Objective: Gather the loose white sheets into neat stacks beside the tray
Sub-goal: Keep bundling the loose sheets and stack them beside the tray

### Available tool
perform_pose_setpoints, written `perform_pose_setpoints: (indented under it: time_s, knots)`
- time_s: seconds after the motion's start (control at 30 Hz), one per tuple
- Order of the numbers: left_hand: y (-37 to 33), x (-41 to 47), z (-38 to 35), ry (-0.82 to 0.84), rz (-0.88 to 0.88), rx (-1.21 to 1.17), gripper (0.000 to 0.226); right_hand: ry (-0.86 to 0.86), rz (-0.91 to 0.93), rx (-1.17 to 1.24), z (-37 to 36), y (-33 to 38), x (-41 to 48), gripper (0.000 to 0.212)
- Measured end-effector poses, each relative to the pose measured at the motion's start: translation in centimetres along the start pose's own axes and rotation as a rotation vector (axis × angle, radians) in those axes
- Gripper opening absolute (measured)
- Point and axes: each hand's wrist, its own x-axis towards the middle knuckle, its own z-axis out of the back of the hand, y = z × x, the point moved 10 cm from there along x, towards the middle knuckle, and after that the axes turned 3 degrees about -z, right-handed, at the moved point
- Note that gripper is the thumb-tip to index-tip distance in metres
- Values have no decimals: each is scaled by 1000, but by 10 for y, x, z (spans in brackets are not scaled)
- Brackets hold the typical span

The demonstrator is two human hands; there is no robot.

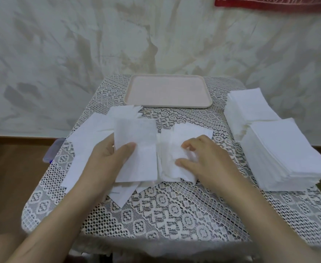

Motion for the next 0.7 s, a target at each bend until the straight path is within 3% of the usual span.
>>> perform_pose_setpoints:
  time_s: [0.17, 0.33, 0.47, 0.57, 0.7]
  knots:
    - [3, -4, 3, 2, 8, -37, 20, -97, 55, -64, 5, 4, 3, 15]
    - [-3, -8, 7, -29, -19, -25, 19, -125, 101, -118, 6, 13, 7, 16]
    - [-6, -7, 8, -50, -8, -26, 20, -174, 278, -64, 13, 37, -6, 11]
    - [-7, -7, 8, -51, -14, 11, 19, -18, 284, -80, -1, 39, -10, 19]
    - [-4, -5, 9, -57, -3, 3, 19, 90, 165, 160, 1, 23, -13, 55]
